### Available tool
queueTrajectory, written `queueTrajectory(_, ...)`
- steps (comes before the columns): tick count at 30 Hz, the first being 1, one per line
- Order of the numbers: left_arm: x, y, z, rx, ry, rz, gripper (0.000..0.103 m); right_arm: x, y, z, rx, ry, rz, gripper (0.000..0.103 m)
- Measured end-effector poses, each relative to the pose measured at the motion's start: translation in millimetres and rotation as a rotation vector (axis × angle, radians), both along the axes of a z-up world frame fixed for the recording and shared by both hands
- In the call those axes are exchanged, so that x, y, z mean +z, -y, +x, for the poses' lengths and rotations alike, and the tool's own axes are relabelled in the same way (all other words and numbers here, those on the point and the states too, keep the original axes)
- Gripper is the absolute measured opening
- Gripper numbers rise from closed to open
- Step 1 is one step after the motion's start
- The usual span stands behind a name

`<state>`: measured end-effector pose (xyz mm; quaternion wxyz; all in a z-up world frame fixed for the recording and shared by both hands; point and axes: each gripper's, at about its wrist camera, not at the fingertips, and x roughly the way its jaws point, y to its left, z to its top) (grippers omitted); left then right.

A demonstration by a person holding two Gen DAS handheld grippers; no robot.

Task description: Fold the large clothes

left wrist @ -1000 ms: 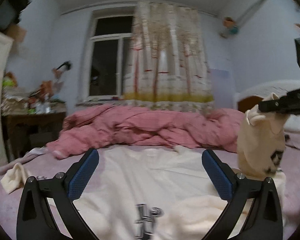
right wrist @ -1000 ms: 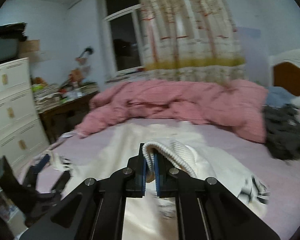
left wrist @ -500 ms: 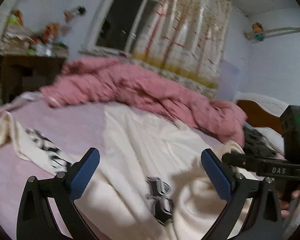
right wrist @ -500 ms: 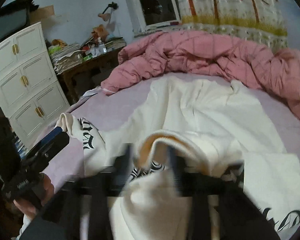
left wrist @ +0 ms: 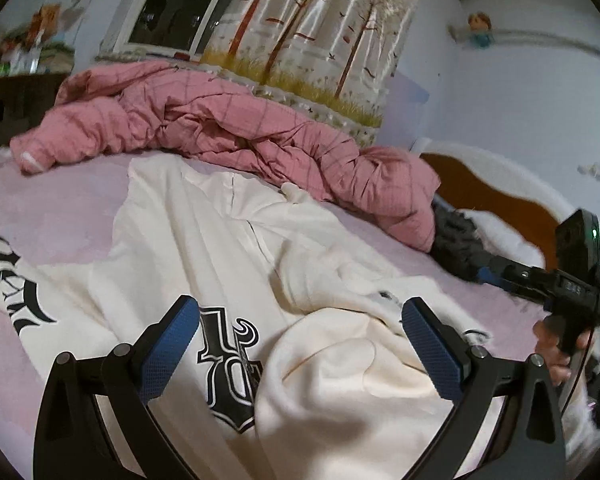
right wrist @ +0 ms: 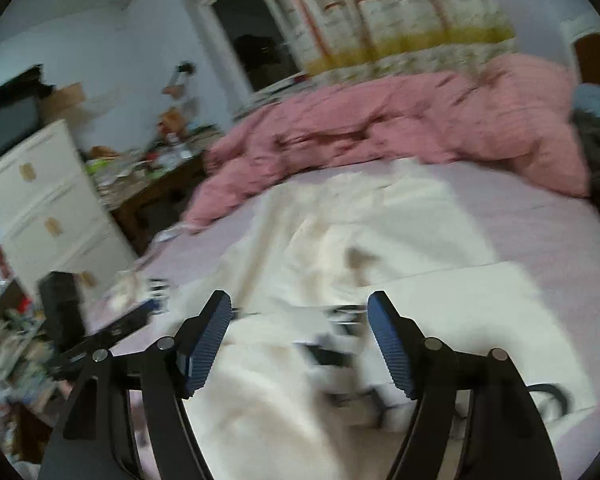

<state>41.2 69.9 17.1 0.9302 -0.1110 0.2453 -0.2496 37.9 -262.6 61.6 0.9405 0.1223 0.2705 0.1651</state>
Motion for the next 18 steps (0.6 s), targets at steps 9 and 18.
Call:
queueTrajectory(9, -15, 32, 17, -0.060, -0.103, 0.006, 0.101, -71, 26, 81, 0.034, -0.325, 0.133, 0.069)
queueTrajectory(18, -4, 12, 17, 0.110, -0.085, 0.001, 0.101, -79, -18, 111, 0.040, -0.335, 0.173, 0.032)
